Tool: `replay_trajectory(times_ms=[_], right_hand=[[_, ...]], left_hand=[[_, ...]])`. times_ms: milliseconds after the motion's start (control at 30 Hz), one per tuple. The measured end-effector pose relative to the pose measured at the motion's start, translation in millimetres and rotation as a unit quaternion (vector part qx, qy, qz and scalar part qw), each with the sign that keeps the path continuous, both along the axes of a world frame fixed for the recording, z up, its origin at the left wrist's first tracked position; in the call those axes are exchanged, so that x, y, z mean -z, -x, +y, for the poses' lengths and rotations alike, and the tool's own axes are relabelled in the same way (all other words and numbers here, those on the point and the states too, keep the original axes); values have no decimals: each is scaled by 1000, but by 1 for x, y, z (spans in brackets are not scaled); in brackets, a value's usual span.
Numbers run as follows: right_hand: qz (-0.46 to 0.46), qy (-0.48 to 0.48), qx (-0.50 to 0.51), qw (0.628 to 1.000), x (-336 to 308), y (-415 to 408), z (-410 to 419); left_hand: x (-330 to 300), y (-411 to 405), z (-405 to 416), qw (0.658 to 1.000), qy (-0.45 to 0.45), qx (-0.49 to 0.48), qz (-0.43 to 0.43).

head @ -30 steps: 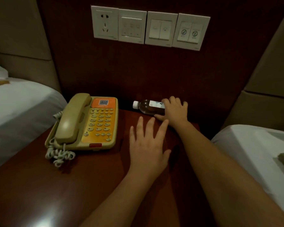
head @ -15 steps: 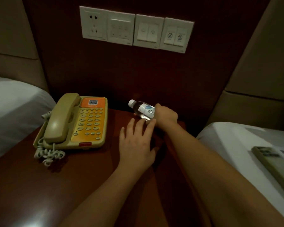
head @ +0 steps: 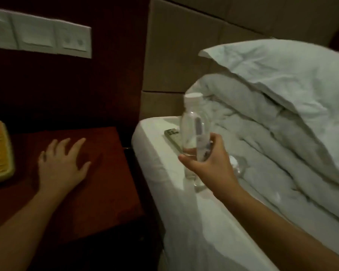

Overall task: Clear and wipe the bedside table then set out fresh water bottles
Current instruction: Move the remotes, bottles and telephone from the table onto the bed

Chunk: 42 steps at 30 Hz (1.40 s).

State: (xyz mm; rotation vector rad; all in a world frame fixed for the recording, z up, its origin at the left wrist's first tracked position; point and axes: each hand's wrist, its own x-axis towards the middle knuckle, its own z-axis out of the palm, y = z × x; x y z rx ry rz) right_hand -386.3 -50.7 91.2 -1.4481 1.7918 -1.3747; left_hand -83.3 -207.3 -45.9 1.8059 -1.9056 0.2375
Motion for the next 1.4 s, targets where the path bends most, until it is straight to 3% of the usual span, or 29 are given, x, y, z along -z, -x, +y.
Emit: replay_trajectory(times_ms=[100, 233, 300, 367, 433, 567, 733, 800, 900, 967, 1000, 1100, 1233, 1333, 1400], right_hand=[[-202, -7, 95, 975, 5, 32, 45], [-433, -74, 163, 884, 30, 47, 68], [-472, -106, 187, 855, 39, 49, 72], [-468, -117, 196, 854, 43, 47, 73], [-398, -118, 265, 870, 49, 46, 69], [-103, -145, 337, 925, 66, 36, 50], [128, -117, 426, 888, 61, 19, 39], [221, -39, 392, 892, 56, 8, 35], [325, 115, 220, 913, 50, -33, 19], [254, 150, 40, 955, 54, -82, -4], [193, 115, -53, 973, 60, -112, -17], [124, -1, -227, 966, 91, -204, -53], [60, -15, -289, 955, 117, -291, -105], [-27, -15, -283, 959, 120, -327, -144], [-27, -20, -271, 962, 124, -340, -165]], left_hand=[[3, -3, 8, 1000, -14, 4, -15], [1, -6, 11, 1000, -20, 2, -3], [1, -8, 10, 1000, -24, 3, -7], [0, -9, 11, 1000, -20, 4, -9], [-1, -7, 12, 1000, -7, 3, 1], [-9, -2, 25, 999, -1, 35, 25], [-9, -28, 73, 991, -17, 129, 33], [-9, -47, 98, 992, -8, 124, 33], [-14, -79, 129, 995, 36, 75, 61], [-21, -102, 141, 993, 82, 15, 80], [-25, -113, 144, 991, 99, -17, 89], [-33, -148, 146, 979, 120, -111, 121], [-30, -195, 128, 962, 86, -170, 196], [-18, -212, 107, 942, 58, -144, 299], [-10, -215, 93, 921, 43, -126, 366]])
